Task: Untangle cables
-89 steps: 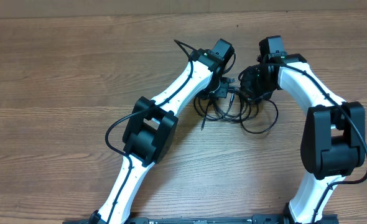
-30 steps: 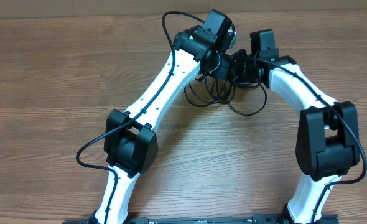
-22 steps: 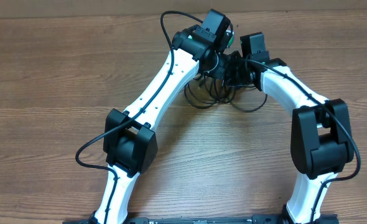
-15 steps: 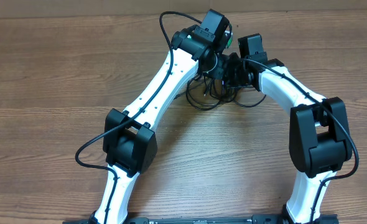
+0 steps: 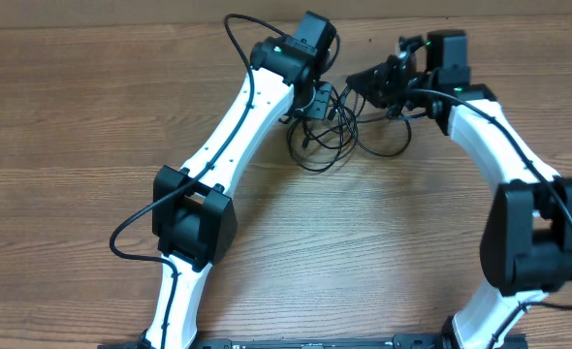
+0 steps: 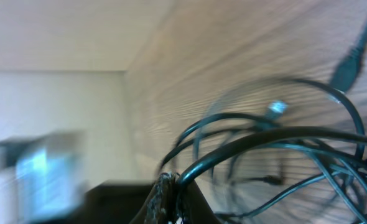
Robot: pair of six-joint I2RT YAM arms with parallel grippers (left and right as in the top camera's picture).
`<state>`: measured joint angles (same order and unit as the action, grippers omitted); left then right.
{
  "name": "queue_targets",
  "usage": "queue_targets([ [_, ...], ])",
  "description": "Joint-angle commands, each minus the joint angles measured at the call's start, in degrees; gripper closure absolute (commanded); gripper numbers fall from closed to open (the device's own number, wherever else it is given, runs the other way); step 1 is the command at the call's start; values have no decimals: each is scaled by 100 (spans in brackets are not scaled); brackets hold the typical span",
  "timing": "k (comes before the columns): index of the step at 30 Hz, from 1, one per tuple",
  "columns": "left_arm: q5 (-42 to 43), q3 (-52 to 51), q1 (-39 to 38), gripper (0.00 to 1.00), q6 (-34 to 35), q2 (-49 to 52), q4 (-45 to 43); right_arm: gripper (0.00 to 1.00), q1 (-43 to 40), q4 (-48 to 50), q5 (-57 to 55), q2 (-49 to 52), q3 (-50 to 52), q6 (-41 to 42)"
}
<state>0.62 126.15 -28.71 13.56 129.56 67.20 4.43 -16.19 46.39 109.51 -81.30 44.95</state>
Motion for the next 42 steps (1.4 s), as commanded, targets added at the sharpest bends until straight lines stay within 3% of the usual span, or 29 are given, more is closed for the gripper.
queue_targets([
  [1, -122, 63, 85, 96, 83, -57, 111, 96, -144, 256, 787, -457, -9, -177],
  [6, -122, 42, 111, 96, 83, -57, 155, 96, -509, 1631, 2240, -673, -9, 203],
  [11, -122, 26, 111, 96, 81, -55, 151, 96, -1001, 2201, 2441, -704, -9, 750],
  [15, -125, 22, 116, 96, 79, -55, 146, 96, -1340, 1558, 2361, -702, -9, 474],
  [19, -122, 22, 116, 96, 79, -50, 70, 96, -1508, 350, 1998, -702, -9, -302],
  [24, -118, -28, 116, 96, 79, -44, -151, 96, -1429, -1405, 90, -697, -9, -933],
  [26, -107, -39, 116, 96, 79, -44, -170, 76, -1344, -1832, -861, -697, -9, -931],
  [28, -105, -39, 116, 96, 79, -44, -170, 43, -1255, -2081, -1537, -697, -9, -933],
  [29, -107, -39, 116, 96, 79, -44, -175, 34, -1209, -2151, -1657, -697, -9, -951],
  [37, -55, -39, 116, 96, 57, -44, -201, 31, -649, -2015, -1585, -695, -9, -872],
  [42, 393, -39, 116, 96, -417, -44, -269, 30, -240, -1602, -1587, -691, -9, 20],
])
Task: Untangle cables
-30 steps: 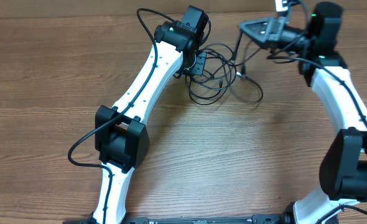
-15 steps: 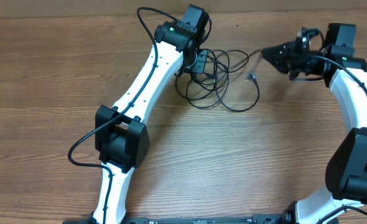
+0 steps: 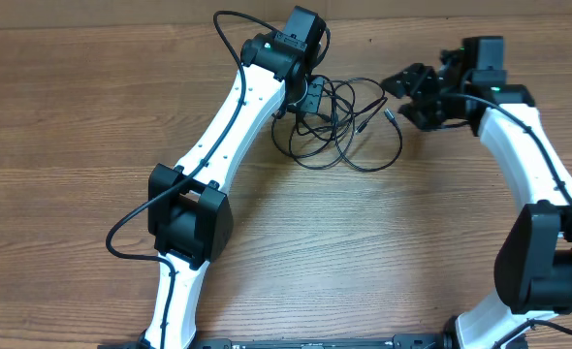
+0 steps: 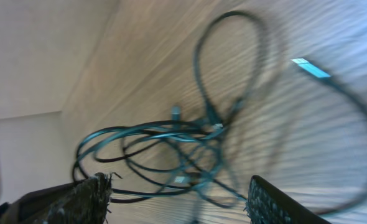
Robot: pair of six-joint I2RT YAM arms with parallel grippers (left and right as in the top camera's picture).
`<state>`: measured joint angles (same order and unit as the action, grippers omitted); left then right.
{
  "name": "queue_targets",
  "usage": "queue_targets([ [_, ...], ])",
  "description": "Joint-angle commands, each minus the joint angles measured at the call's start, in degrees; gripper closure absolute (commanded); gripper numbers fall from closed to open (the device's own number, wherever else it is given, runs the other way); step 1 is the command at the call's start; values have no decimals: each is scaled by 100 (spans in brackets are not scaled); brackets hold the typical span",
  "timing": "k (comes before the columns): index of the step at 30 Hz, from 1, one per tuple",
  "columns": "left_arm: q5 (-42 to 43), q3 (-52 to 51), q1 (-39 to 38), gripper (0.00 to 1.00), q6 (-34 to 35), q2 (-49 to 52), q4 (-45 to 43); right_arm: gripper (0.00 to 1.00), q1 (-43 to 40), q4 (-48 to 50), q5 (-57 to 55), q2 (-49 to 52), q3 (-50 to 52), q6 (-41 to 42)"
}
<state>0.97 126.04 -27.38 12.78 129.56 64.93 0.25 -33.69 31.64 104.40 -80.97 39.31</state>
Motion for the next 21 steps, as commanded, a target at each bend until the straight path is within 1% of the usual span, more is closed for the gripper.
queue_targets([
  [1, 472, -28, -17, 96, -404, -44, -44, 31, 214, 219, -111, -175, -42, 767],
  [3, 708, -28, -17, 96, -538, -44, -46, 31, 297, 378, -116, -175, -42, 1200],
  [4, 767, -28, -17, 96, -560, -44, -48, 29, 326, 452, -118, -173, -42, 1335],
  [7, 907, -28, -17, 96, -632, -44, -44, 30, 398, 702, -118, -162, -42, 1650],
  [10, 1443, -28, -17, 96, -960, -44, -42, 32, 450, 796, -157, -153, -42, 1932],
  [12, 1716, -28, -17, 96, -1029, -44, -46, 35, 476, 791, -269, -144, -42, 1943],
  [16, 1917, -28, -17, 96, -1025, -44, -46, 40, 549, 684, -402, -140, -39, 1943],
  [21, 2009, -28, -17, 96, -1025, -44, -35, 42, 662, 505, -555, -140, -39, 1943],
])
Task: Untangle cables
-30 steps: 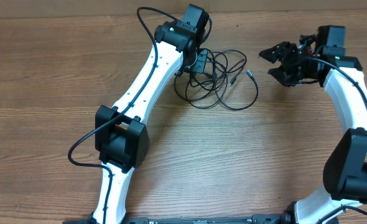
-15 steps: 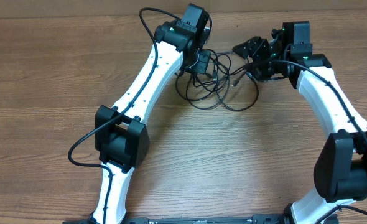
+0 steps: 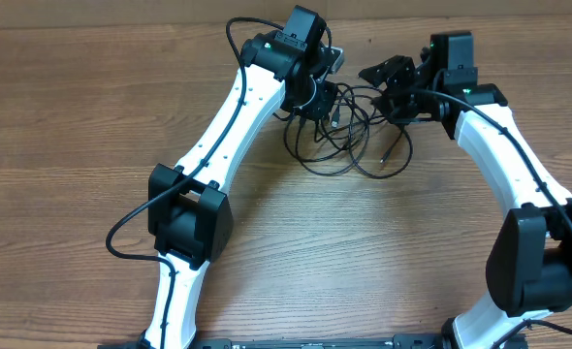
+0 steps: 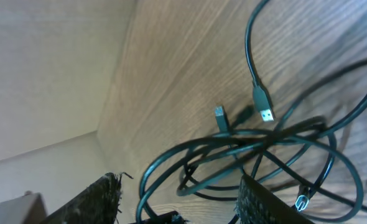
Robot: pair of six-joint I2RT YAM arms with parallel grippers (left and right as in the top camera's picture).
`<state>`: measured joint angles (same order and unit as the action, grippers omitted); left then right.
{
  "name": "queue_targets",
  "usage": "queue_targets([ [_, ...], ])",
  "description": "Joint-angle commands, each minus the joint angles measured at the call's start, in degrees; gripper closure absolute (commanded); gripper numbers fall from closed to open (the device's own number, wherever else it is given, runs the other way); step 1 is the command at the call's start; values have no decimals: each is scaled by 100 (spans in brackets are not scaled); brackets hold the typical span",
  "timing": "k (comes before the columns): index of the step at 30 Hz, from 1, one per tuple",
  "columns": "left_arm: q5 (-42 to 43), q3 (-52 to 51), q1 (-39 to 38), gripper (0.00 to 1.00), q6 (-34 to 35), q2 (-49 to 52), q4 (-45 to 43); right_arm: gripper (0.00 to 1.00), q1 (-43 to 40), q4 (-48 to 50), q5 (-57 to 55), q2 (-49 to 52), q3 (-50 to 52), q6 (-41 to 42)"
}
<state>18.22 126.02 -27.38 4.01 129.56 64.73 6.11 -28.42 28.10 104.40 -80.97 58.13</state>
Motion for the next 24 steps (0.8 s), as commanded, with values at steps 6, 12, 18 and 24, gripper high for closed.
queue_targets([
  [6, 520, -26, -17, 96, -149, -44, -4, 44, 107, -262, -514, -140, -39, 63],
  [12, 540, -26, -17, 96, -149, -44, -11, 47, 107, -507, -518, -140, -39, 61],
  [18, 544, -26, -17, 96, -149, -44, -7, 53, 109, -640, -669, -101, 4, 133],
  [24, 542, -26, -20, 96, -153, -44, -9, 53, 142, -382, -750, 227, 4, 719],
])
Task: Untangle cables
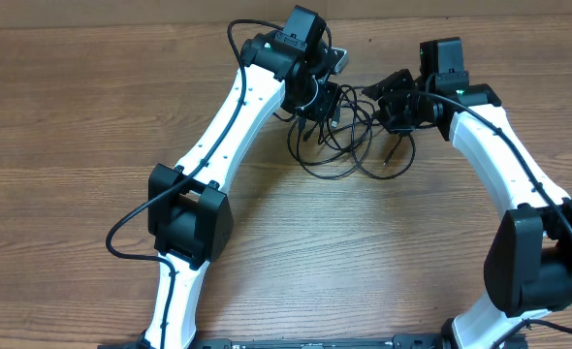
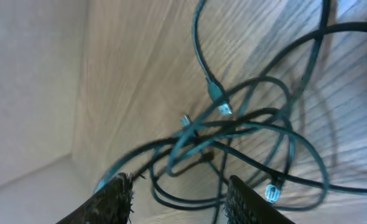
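A tangle of thin black cables (image 1: 349,141) lies on the wooden table at the back middle. Several loops and small plugs (image 2: 222,107) show in the right wrist view. My left gripper (image 1: 320,95) sits on the tangle's upper left edge, seemingly shut on strands that fan out from it. My right gripper (image 1: 389,101) is at the tangle's upper right edge. It (image 2: 180,200) is open, with fingers (image 2: 115,200) wide apart and cable strands running between and beyond them.
The wooden table (image 1: 92,116) stretches to both sides and toward the front. A pale wall (image 2: 28,74) borders the table's far edge. Both white arms (image 1: 238,116) reach in from the front, and their own black cables hang beside them.
My right gripper has shifted slightly toward the tangle and still stands open, with the strands now reaching between its fingers. The left gripper stays at the tangle's upper left.
My right gripper was first shut on a strand at the tangle's right side. Then it stood open well off to the right, with the cables spread wider. After that it was back beside the tangle, open, and now it straddles strands at the edge.
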Robot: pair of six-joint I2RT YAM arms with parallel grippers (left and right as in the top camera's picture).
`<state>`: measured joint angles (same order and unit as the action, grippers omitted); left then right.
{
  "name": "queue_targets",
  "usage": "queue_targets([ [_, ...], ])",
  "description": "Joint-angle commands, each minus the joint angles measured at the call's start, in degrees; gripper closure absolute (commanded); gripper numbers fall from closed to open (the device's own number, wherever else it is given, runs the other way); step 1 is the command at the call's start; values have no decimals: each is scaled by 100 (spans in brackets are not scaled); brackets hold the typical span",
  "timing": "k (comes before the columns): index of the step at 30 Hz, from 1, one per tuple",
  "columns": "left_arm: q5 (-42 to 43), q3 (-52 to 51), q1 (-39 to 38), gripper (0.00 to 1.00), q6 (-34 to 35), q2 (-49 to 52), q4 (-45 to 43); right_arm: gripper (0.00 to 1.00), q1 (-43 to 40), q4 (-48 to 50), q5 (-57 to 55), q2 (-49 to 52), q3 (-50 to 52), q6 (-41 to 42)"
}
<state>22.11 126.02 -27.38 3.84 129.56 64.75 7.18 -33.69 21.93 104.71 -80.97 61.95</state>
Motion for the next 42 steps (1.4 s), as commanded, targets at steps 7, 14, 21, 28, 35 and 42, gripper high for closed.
queue_targets([
  [7, 153, -26, -17, 96, -133, -44, 33, 52, 37, 610, -133, 621, 2, 599],
  [14, 155, -26, -17, 96, -129, -44, 11, 62, 125, 922, -380, 927, 2, 728],
  [21, 151, -26, -17, 96, -127, -44, 9, 81, 181, 1215, -393, 1021, 2, 702],
  [28, -960, -26, -2, 96, 612, -44, 103, 96, 24, 1360, 72, 905, -15, -511],
  [35, -1805, -26, 20, 96, 1268, -44, 94, 96, -374, 2417, 2317, 175, -15, -1169],
  [42, -1781, -26, 20, 96, 1314, -44, 125, 96, -966, 2651, 2728, -249, -15, -1172],
])
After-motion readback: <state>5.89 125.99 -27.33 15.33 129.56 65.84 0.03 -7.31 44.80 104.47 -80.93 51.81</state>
